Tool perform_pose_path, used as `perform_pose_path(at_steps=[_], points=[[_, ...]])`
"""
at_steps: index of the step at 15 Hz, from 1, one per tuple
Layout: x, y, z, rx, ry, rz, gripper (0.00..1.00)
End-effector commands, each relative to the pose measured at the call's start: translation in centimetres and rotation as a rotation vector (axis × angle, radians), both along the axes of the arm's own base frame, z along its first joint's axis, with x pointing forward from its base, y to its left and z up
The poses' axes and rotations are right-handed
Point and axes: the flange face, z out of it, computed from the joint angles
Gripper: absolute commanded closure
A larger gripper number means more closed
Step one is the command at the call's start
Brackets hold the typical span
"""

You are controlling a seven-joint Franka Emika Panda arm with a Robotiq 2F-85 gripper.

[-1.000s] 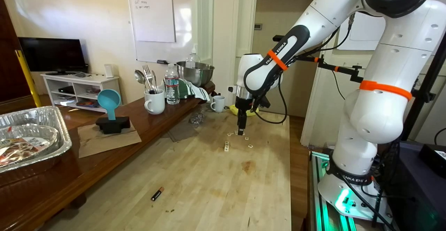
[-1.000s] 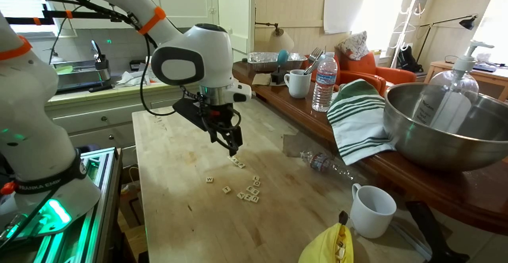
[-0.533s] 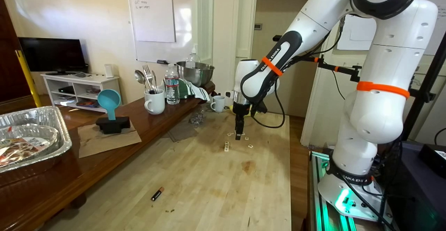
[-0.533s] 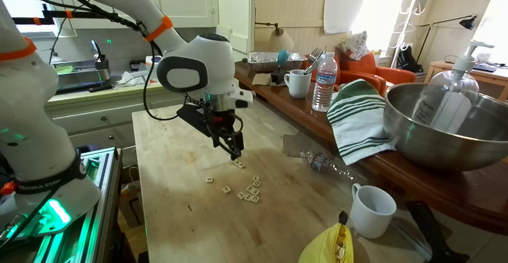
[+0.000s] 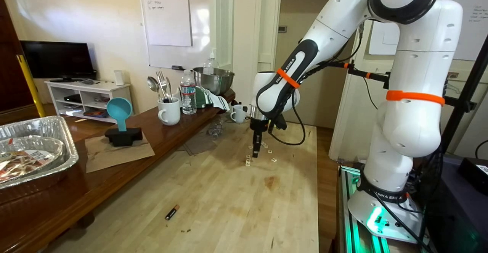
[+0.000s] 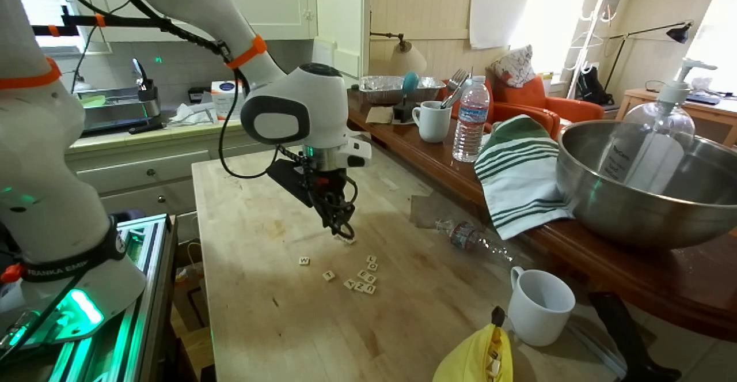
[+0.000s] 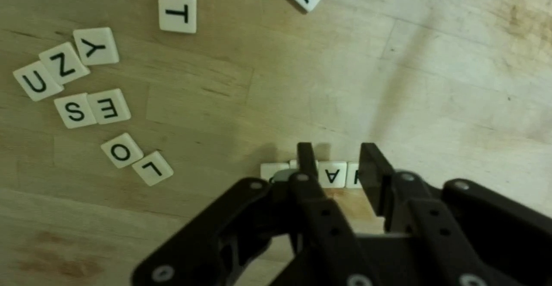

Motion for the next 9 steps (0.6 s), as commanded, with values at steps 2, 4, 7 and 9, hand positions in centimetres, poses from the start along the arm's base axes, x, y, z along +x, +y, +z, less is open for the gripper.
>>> perform_pose_path(at_steps=[2, 4, 7, 9], points=[[1.4, 0.0, -1.6, 0.006, -0.021, 0.005, 1.00], [1.8, 0.0, -2.0, 0.001, -0.030, 0.008, 1.00], [2.4, 0.0, -2.5, -0.004, -0.039, 0.013, 1.00], [2.8, 0.2, -2.8, -0.002, -0.040, 0.017, 1.00]])
